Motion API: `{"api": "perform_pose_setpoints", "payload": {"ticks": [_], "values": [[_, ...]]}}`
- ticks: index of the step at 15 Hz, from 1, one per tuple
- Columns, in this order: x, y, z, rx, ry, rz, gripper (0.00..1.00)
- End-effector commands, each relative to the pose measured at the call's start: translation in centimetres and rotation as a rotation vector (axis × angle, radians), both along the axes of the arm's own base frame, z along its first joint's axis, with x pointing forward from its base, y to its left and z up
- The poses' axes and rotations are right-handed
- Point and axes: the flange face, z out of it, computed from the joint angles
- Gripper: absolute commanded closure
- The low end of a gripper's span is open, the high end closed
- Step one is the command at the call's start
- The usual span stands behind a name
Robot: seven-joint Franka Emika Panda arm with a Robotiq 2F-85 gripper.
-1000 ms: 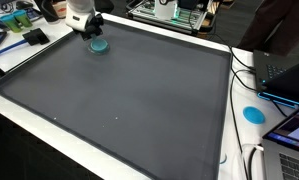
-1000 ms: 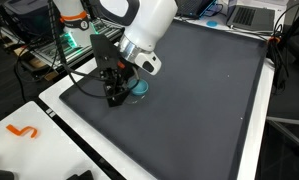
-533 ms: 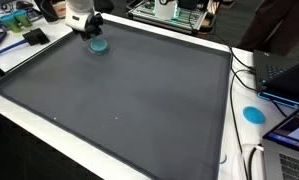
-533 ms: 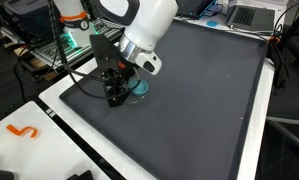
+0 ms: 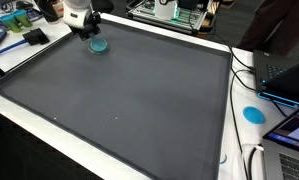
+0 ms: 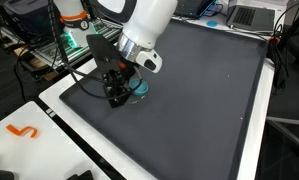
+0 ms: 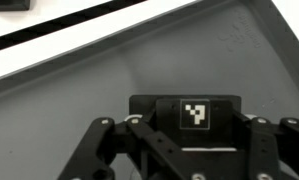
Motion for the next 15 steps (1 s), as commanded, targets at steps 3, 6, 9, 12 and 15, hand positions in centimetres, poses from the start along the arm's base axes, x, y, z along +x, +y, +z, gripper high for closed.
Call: {"api": "perform_pose_setpoints", "payload": {"ticks": [3,6,9,12,15], "values": [[-1.3,-1.0,0.7,0.090,-0.011,0.035,0.72],[-1.6,-1.4,1.5,0.128,-0.033,0.044,0.72],[-1.9,-1.6,2.1,0.148,-0.056,0.047,0.72],[-2.5,-1.9,3.2,0.160,-0.078,0.032,0.72],[-3.1,-1.7,4.9,0.187,-0.116,-0.017,0.72]]}}
